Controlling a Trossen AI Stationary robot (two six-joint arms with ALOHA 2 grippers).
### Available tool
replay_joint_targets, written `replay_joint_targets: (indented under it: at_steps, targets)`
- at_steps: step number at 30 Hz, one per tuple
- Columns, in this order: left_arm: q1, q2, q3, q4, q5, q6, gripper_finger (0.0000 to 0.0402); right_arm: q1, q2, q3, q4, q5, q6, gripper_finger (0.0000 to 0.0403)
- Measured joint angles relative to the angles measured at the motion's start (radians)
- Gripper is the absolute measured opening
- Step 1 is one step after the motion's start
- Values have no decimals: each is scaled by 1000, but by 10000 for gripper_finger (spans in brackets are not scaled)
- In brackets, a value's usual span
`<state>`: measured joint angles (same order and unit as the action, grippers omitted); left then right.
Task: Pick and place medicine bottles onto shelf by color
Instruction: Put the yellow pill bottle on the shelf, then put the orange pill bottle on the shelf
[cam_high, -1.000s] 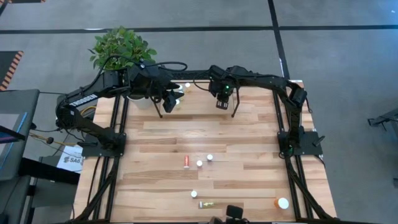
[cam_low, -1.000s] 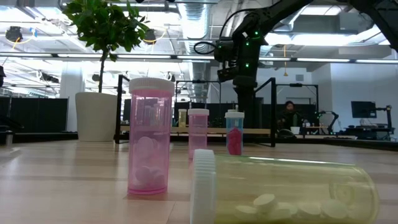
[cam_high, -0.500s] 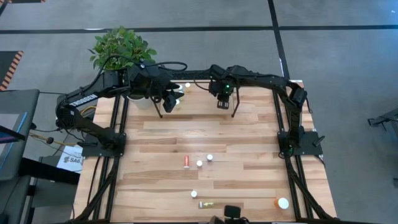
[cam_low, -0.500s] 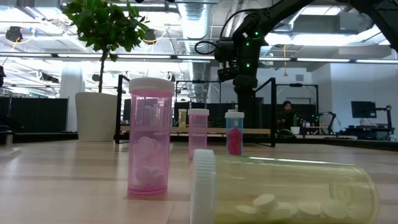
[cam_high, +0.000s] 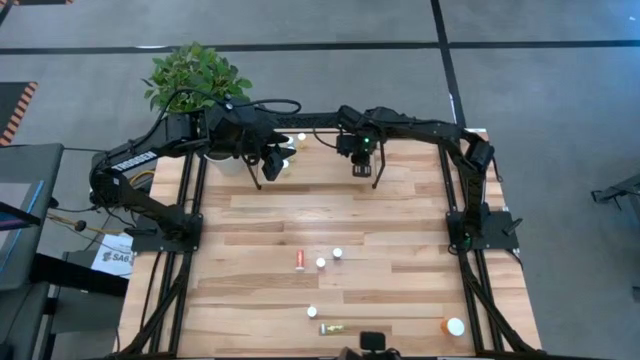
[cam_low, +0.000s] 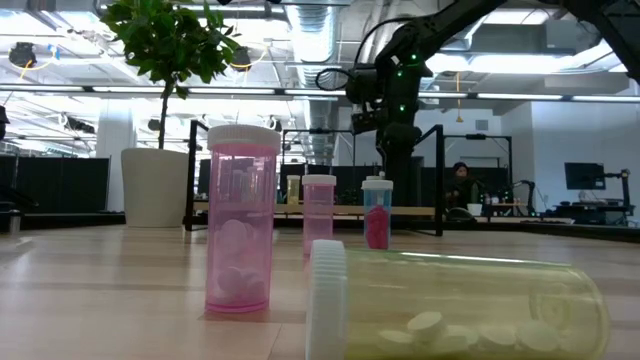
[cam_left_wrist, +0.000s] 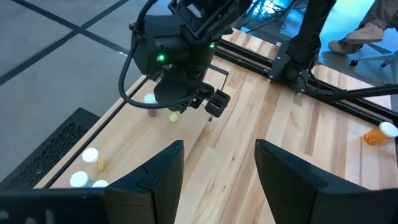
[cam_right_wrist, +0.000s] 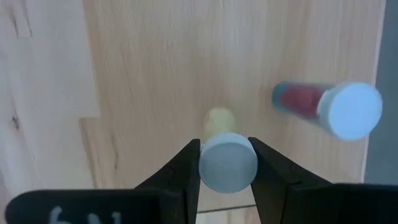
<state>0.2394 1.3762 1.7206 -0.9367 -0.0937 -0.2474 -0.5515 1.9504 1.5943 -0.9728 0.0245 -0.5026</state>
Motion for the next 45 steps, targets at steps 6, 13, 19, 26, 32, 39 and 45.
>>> replay_joint_targets:
  at_steps: [6,13,19,26,32,39,45]
  targets:
    - [0,0,0,1,0,0,183,0,-2,-8,-5,0,13,129]
    - [0,0,0,3,0,-9,183,0,-1,-8,-1,0,15,129]
    - [0,0,0,3,0,-16,183,0,1,-9,11,1,32,149]
    - [0,0,0,3,0,-28,183,-1,4,-12,13,13,36,200]
    - [0,0,0,3,0,-35,183,0,4,58,-94,52,56,237]
    - [0,0,0,-1,0,-37,183,0,3,210,-248,52,122,239]
    - [0,0,0,-2,0,-31,183,1,-1,342,-337,12,198,238]
